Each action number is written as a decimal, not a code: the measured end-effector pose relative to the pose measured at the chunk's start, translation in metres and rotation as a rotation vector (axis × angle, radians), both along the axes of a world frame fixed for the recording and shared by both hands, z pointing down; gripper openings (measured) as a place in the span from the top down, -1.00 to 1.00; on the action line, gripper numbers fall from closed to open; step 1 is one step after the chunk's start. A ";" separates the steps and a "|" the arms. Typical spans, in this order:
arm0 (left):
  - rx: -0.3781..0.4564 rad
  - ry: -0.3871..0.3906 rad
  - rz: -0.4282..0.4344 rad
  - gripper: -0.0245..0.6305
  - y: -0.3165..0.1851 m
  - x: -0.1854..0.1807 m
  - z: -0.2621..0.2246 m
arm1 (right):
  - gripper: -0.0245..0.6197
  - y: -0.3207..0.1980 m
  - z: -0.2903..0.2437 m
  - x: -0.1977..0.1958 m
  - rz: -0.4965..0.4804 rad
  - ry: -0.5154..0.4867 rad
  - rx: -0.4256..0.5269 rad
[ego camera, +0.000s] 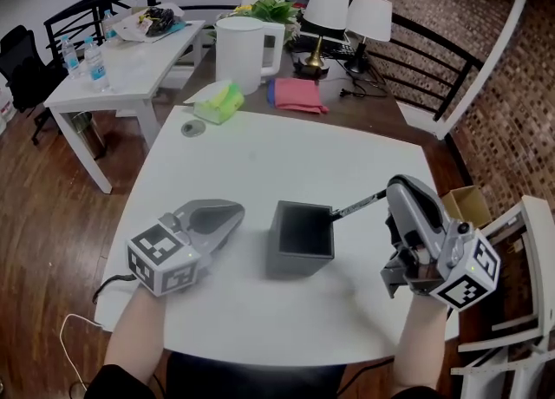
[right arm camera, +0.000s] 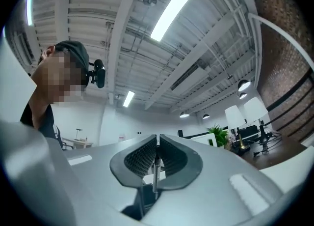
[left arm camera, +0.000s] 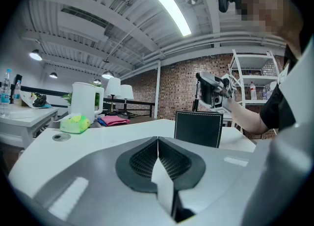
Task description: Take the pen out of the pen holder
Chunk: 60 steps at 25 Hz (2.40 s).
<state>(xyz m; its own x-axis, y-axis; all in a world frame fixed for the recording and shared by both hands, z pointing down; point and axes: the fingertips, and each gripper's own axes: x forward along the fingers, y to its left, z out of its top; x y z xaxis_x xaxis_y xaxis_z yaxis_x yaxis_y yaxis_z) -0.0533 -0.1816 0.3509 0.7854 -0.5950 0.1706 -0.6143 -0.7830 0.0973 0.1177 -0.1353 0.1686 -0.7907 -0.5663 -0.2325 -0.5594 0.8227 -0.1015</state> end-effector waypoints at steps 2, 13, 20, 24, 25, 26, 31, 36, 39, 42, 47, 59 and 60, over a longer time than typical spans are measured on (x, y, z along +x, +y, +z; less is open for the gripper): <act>0.000 0.000 0.000 0.91 0.000 0.000 -0.001 | 0.82 0.006 -0.009 0.008 0.013 -0.016 0.016; 0.010 0.007 -0.018 0.91 -0.002 -0.002 -0.004 | 0.82 0.008 0.025 0.029 0.056 0.000 -0.165; 0.008 0.005 -0.020 0.91 -0.002 -0.002 -0.004 | 0.82 -0.041 0.120 0.042 0.061 -0.021 -0.569; 0.007 0.006 -0.019 0.91 -0.002 -0.001 -0.003 | 0.80 -0.062 0.156 0.032 0.083 -0.009 -0.672; 0.007 0.006 -0.019 0.91 -0.002 -0.001 -0.003 | 0.80 -0.067 0.162 0.029 0.105 0.000 -0.681; 0.007 0.006 -0.019 0.91 -0.002 -0.001 -0.003 | 0.80 -0.071 0.168 0.028 0.132 0.016 -0.684; 0.003 0.003 -0.017 0.92 -0.001 -0.001 -0.002 | 0.77 -0.080 0.188 0.018 0.209 0.117 -0.643; 0.004 0.003 -0.011 0.91 -0.002 0.000 -0.002 | 0.75 -0.085 0.195 0.015 0.256 0.141 -0.610; 0.004 0.003 -0.011 0.91 -0.001 -0.001 -0.002 | 0.69 -0.086 0.196 0.010 0.269 0.178 -0.589; 0.003 0.003 -0.011 0.91 -0.001 -0.001 -0.001 | 0.64 -0.085 0.198 0.006 0.271 0.211 -0.569; 0.003 0.004 -0.012 0.91 -0.001 -0.001 -0.001 | 0.71 -0.081 0.196 0.018 0.287 0.213 -0.537; 0.010 0.007 -0.029 0.91 -0.002 -0.002 -0.003 | 0.88 -0.054 0.183 0.058 0.391 0.311 -0.323; 0.011 0.008 -0.032 0.91 -0.002 -0.002 -0.003 | 0.88 -0.052 0.182 0.059 0.397 0.305 -0.314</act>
<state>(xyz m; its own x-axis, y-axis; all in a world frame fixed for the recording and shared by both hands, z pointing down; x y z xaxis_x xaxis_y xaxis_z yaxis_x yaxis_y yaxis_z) -0.0557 -0.1833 0.3481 0.7675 -0.6213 0.1577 -0.6380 -0.7643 0.0940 0.1771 -0.1876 0.3502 -0.5093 -0.8374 0.1984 -0.8603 0.5013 -0.0926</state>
